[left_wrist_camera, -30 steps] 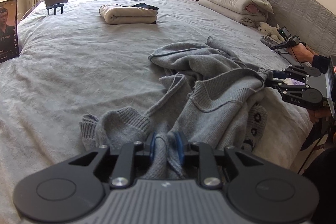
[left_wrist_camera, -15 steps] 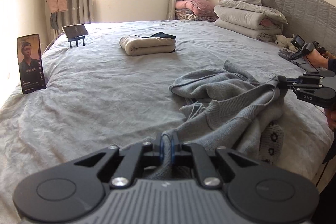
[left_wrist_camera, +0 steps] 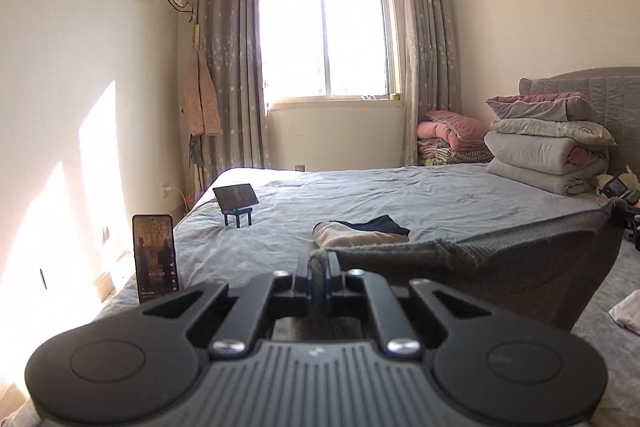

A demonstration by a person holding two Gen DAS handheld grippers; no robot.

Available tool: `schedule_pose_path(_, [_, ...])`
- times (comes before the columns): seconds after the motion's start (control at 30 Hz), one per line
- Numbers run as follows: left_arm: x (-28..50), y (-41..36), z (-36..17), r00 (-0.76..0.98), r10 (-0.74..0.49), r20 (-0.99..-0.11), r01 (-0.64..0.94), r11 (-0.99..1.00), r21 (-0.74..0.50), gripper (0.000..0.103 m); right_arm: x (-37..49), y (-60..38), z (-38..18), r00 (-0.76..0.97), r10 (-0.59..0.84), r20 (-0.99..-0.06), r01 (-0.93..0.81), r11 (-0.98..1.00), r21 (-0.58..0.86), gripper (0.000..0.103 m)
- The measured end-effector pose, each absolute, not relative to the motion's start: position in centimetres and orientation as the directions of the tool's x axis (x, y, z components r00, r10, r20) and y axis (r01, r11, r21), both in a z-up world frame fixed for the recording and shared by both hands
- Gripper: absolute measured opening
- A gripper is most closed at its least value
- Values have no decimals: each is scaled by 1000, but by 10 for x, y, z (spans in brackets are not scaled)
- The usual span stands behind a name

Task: Fold clothes
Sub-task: 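Lift the sweater high with both grippers and shake it open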

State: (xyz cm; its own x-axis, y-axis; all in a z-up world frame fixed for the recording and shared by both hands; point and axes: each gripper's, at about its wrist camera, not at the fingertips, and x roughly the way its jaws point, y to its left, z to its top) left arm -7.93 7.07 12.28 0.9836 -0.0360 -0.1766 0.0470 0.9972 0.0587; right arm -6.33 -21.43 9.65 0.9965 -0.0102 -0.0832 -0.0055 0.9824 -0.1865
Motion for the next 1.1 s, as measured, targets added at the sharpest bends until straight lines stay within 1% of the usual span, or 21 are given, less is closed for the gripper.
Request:
schedule_pose_path(0.17, [-96,65,172,997,-12,-79,17,998,61,6,-75,-218,141,999,-41,11,42,978,-206,6])
schedule_pose_path(0.43, [-127,49,240,997,1,72,-10,992,123,6,-97,-228,205,984,-90,151,123,967,-223,6])
schedule_pose_path(0.57, [-142,42,270,990,5,144,-27,989,147,6,-105,-233,228,976,-96,196,138,967,-214,6])
schedule_pose_path(0.77, [-152,32,309,979,-1,205,-30,989,146,6,-115,-237,261,959,-107,263,163,966,-201,6])
schedule_pose_path(0.93, [-155,24,332,967,10,253,-52,986,160,6,-118,-234,280,942,-114,315,186,960,-208,6])
schedule_pose_path(1.03, [-148,18,339,966,15,260,-62,983,174,6,-110,-234,284,939,-123,320,200,955,-219,6])
schedule_pose_path(1.1, [-136,16,339,970,16,243,-61,983,175,6,-102,-234,282,940,-132,316,212,949,-232,6])
